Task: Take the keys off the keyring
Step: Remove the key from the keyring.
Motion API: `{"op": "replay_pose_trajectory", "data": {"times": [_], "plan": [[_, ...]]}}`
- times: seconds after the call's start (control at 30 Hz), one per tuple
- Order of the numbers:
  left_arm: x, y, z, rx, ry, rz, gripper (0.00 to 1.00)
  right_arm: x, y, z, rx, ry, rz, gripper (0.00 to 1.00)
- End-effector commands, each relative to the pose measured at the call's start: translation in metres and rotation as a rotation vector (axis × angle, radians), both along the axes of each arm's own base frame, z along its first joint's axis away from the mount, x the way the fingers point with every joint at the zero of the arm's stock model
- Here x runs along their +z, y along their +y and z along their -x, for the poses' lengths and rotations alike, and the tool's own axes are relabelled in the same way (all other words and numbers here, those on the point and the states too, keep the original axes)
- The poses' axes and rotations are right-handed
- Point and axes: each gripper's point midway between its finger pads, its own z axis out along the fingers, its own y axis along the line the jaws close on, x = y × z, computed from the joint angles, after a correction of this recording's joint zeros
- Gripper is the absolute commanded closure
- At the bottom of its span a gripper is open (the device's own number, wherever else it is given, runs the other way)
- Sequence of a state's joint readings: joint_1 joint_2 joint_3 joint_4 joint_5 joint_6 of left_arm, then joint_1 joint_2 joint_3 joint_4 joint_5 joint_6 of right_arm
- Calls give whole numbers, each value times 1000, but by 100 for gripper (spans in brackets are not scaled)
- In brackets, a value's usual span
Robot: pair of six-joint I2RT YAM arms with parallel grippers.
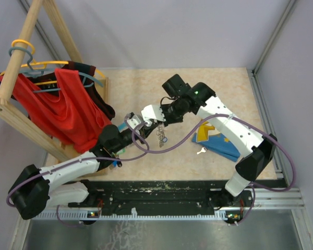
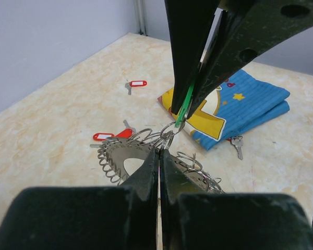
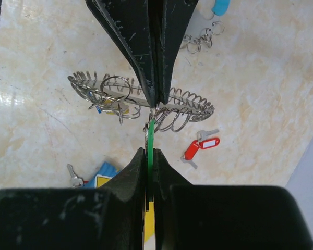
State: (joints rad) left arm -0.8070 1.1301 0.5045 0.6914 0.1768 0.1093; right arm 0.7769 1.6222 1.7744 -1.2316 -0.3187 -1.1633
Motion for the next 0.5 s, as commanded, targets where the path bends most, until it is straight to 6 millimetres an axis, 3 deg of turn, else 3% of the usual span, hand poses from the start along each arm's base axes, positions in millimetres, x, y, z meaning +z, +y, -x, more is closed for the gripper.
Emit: {"op": "replay_pose_trajectory", "data": {"times": [0.0, 0.17, 0.23, 0.47], "plan": [[-18, -3, -3, 22, 69, -83, 100, 19, 43, 14, 13, 29, -130, 100], [-17, -6, 0, 7, 89, -63, 100, 17, 54, 18, -4, 58, -166, 100], [-14, -6, 2, -2, 89, -43, 100, 4, 61, 16, -8, 93, -154, 100], [1, -2, 18, -43, 63, 99, 94, 10, 65, 25, 7, 143, -204, 100]]}}
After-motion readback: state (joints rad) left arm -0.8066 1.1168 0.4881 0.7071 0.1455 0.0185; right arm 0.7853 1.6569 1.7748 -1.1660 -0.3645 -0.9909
